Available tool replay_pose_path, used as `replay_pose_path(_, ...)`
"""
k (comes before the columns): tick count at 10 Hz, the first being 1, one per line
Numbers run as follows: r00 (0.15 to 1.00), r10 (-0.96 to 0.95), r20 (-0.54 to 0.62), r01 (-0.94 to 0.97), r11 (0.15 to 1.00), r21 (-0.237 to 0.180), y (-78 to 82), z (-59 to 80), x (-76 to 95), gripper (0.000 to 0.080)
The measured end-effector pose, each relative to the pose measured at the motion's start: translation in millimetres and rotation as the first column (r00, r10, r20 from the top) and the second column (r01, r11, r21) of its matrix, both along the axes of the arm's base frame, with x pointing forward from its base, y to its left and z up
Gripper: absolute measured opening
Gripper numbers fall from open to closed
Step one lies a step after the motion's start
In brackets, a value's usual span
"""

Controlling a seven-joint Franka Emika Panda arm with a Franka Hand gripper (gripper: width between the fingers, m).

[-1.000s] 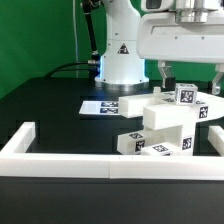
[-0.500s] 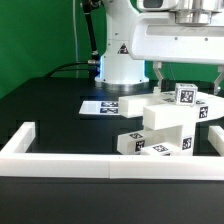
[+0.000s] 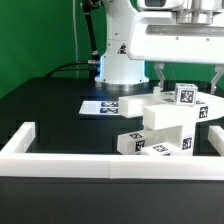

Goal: Assemble chair

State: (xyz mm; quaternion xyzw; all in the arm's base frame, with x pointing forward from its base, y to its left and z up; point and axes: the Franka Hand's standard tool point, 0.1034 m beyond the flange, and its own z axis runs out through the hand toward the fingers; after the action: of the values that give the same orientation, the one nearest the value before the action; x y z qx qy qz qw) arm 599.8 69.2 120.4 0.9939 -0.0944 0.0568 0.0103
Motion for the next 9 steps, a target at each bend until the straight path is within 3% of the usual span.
replay_pose_path(1, 1.0, 0.0, 0.0, 0.0, 1.0, 0.0, 0.0, 0.0, 0.0, 0.0279)
replay_pose_path(5, 0.997, -0.071, 0.002, 0.071, 0.997, 0.009, -0.1, 0.1, 0.0, 0.0282)
replay_pose_path(9, 0.916, -0.402, 0.002, 0.401, 0.915, 0.051, 0.6, 0.0, 0.0, 0.0284)
